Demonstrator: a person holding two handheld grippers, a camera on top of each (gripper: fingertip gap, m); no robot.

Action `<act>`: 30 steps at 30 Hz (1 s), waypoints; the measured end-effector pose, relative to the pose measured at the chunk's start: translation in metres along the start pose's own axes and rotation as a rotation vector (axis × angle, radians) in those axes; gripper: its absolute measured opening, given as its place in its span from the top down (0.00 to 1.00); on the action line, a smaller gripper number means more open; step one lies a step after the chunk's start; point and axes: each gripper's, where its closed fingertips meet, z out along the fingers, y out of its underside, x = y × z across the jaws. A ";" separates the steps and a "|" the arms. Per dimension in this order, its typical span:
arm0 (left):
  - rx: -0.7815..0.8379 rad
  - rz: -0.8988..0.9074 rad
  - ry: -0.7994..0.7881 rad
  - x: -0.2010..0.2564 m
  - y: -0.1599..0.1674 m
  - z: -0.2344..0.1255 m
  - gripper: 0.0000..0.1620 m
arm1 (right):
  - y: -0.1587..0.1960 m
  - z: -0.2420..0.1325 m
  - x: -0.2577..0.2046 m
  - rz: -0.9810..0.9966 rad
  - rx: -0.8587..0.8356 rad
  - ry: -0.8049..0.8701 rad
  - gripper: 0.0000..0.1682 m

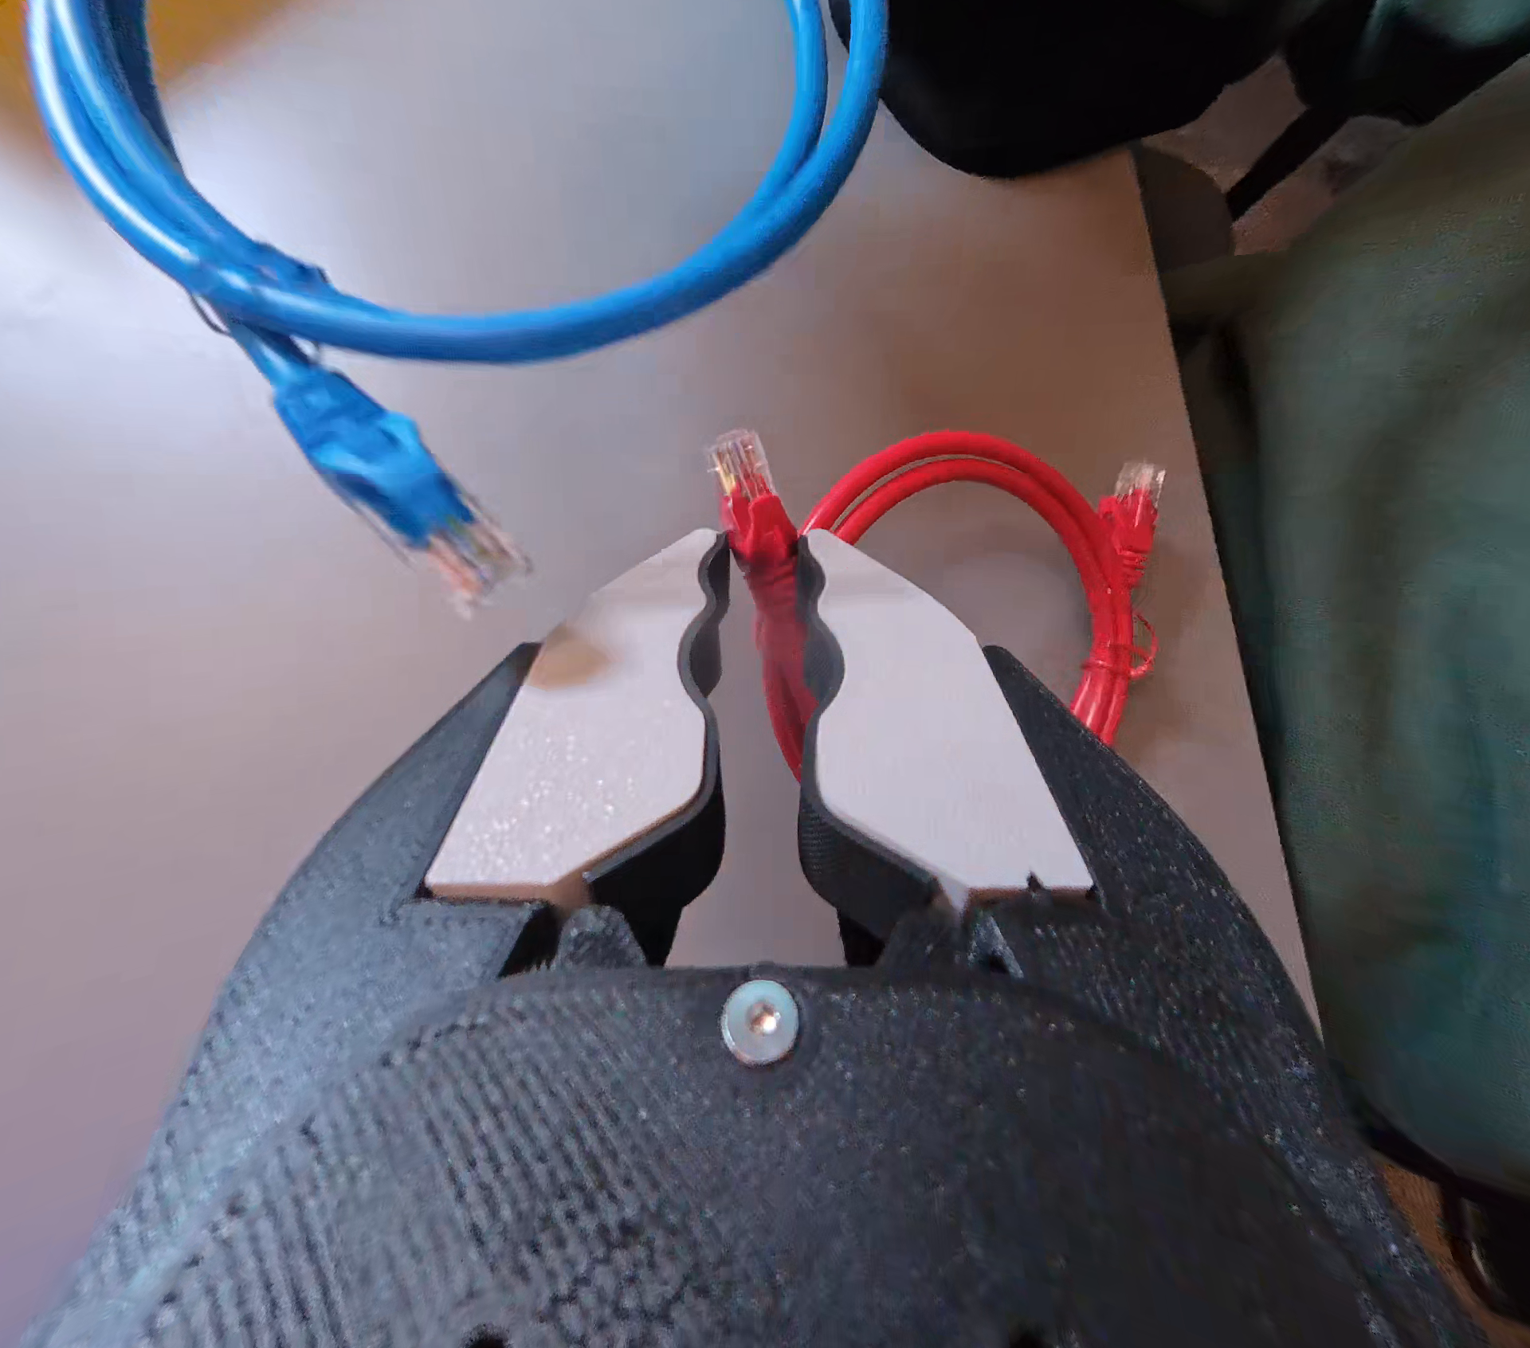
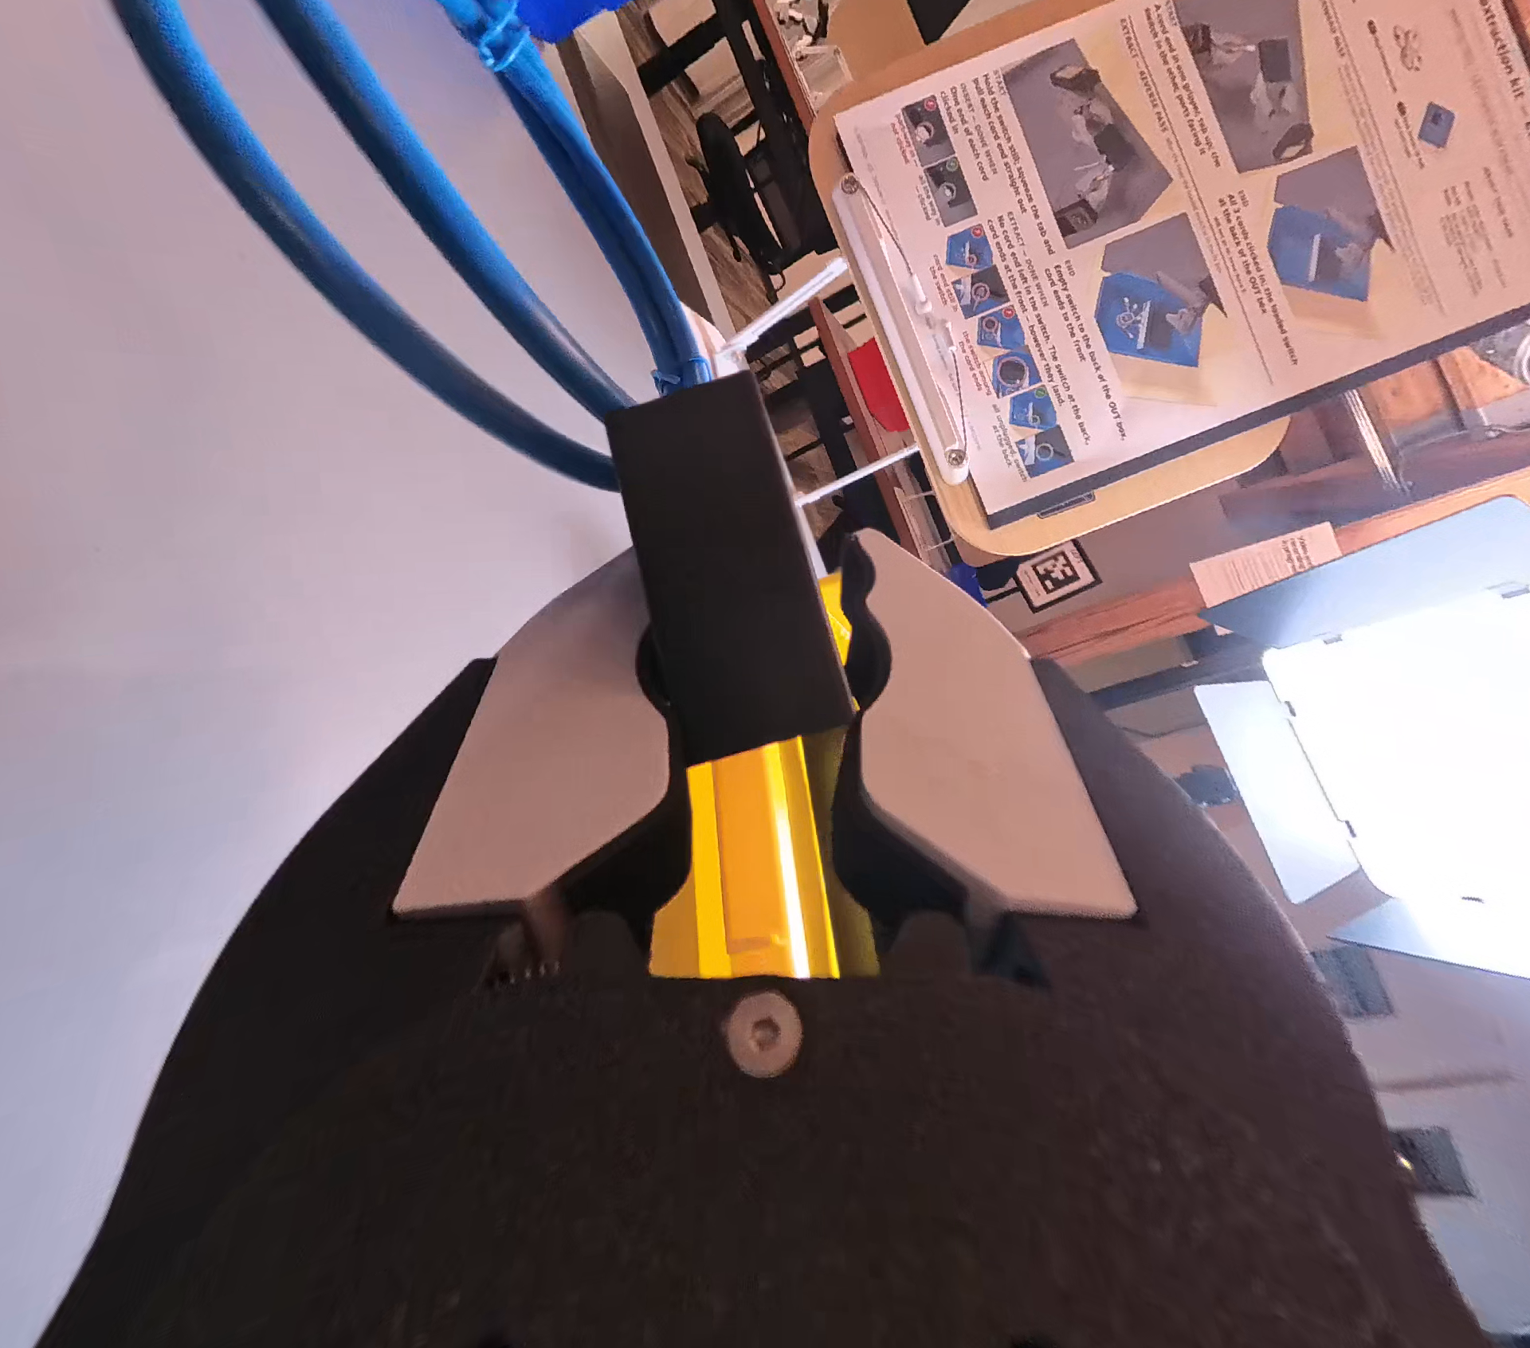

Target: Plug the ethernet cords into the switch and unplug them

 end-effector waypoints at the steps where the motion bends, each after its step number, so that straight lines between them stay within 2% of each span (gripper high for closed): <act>1: 0.013 -0.011 -0.005 -0.001 0.001 0.004 0.91 | 0.002 0.000 0.002 -0.007 -0.007 0.009 0.78; 4: -0.039 0.003 -0.070 -0.011 0.015 0.012 0.89 | 0.003 0.000 0.005 0.010 -0.011 0.019 0.77; 10: -0.028 0.014 -0.145 -0.021 0.015 0.009 0.80 | 0.007 0.001 0.003 0.001 -0.027 0.019 0.77; 17: -0.041 0.005 -0.204 -0.032 0.020 0.004 0.82 | 0.006 -0.001 0.004 0.018 -0.022 0.019 0.77; 30: -0.047 -0.078 -0.106 -0.023 0.026 0.014 0.85 | 0.009 0.002 -0.002 0.017 -0.037 -0.001 0.77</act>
